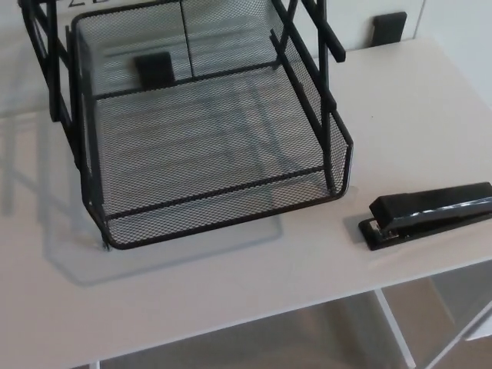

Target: The robot walks towards a desk on which a file tray is kept in the middle and a stapler is kept to its right. The robot lifts the stapler using its right hand and places it on the file tray.

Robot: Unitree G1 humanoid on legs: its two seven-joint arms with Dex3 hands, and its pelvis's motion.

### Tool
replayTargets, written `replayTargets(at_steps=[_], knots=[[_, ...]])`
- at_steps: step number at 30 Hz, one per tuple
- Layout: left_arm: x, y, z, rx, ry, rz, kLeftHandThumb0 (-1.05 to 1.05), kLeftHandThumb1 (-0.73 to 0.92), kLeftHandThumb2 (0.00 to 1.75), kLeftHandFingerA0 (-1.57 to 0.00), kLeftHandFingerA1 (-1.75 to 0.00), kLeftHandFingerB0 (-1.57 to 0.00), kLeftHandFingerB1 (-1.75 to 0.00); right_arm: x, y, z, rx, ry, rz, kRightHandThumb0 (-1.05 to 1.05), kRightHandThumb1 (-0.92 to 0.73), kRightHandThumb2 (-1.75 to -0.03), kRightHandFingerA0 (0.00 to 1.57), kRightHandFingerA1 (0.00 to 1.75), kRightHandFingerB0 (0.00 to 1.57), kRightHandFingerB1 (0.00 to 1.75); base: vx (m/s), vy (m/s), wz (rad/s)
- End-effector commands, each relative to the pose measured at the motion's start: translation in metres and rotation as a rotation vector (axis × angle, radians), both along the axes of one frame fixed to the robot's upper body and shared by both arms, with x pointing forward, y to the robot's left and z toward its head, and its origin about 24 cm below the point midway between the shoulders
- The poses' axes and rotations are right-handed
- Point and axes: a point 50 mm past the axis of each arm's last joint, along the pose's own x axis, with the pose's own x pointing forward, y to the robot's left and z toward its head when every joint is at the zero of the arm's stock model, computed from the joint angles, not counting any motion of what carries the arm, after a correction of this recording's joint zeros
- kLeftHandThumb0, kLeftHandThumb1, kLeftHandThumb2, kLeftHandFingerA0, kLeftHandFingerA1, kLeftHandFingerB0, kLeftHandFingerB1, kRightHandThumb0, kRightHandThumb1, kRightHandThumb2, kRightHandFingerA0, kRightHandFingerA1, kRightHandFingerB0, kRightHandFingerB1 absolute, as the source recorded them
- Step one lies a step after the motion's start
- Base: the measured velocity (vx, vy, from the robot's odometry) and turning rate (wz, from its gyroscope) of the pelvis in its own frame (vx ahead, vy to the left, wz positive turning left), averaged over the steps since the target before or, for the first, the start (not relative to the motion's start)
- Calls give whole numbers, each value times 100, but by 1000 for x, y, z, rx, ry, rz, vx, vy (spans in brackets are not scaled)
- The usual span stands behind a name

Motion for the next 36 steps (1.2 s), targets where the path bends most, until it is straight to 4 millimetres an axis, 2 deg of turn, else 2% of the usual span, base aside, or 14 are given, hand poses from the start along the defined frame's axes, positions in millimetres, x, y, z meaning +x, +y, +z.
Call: replayTargets(at_steps=[1, 8, 9, 16, 17, 18, 23, 24, 25, 27, 32, 33, 34, 36], knots=[[-5, 3, 1, 6, -10, 42, -80, 31, 120, -39, -90, -30, -82, 2, -6, 3, 17, -108, -163, -68, -63, -60, 19, 37, 7, 25, 0, 0, 0], [0, 2, 1, 9, -13, 27, -80, 32, 121, -44, -93, -34, -85, 4, -3, 3, 31, -106, -108, -75, -50, -87, 7, 49, 0, 19, 6, 95, 9], [1, 2, 2, 17, 3, 18, -81, 32, 120, -45, -93, -33, -84, 7, -4, 4, 27, -85, -67, -69, -64, -61, 12, 37, 4, 20, 38, 63, 6], [-2, 2, 1, -8, -32, 48, -81, 32, 123, -46, -95, -37, -86, 14, -4, 5, 22, -121, -75, -73, -50, -85, 10, 47, 3, 25, 0, 0, 0], [-3, 2, 1, -6, -26, 47, -81, 32, 121, -41, -92, -32, -84, 14, -4, 5, 21, -120, -73, -66, -65, -62, 13, 39, 5, 22, 0, 0, 0], [-4, 2, 0, -12, -32, 65, -81, 31, 121, -43, -93, -33, -84, 13, -4, 6, 17, -125, -67, -72, -51, -84, 9, 48, 4, 25, 0, 0, 0], [-4, 3, 1, -1, -21, 65, -80, 33, 121, -37, -90, -26, -82, 12, -5, 7, 8, -128, -72, -72, -51, -84, 11, 46, 5, 26, 0, 0, 0], [-4, 2, 0, -15, -50, 93, -80, 31, 121, -36, -90, -26, -82, 16, -7, 9, 1, -122, -57, -66, -65, -61, 17, 36, 6, 23, 0, 0, 0], [-4, 3, 0, -21, -59, 103, -66, 43, 125, -22, -79, -12, -72, 18, -8, 11, 3, -138, -45, -72, -52, -86, 10, 48, 2, 28, 0, 0, 0], [-7, 4, 0, -17, -58, 91, -83, 33, 122, -37, -91, -30, -83, 26, -11, 17, 4, -204, -55, -67, -64, -61, 15, 37, 6, 23, 0, 0, 0], [-8, 6, 3, -7, -49, 85, -72, 40, 125, -34, -86, -14, -73, 60, -32, 49, -113, -352, -33, -68, -67, -60, 13, 34, 0, 24, 0, 0, 0], [-8, 7, 3, -16, -56, 109, -81, 32, 123, -42, -94, -28, -83, 82, -41, 68, -147, -461, -49, -69, -49, -87, 6, 43, 0, 27, 0, 0, 0], [-8, 7, 3, -28, -74, 142, -79, 31, 123, -38, -93, -27, -83, 92, -43, 77, -148, -511, -46, -64, -64, -63, 11, 32, 4, 21, 0, 0, 0], [-9, 7, 3, -24, -76, 140, -80, 31, 122, -35, -91, -26, -82, 115, -49, 101, -180, -580, 0, -65, -64, -61, 14, 29, 4, 23, 0, 0, 0]])
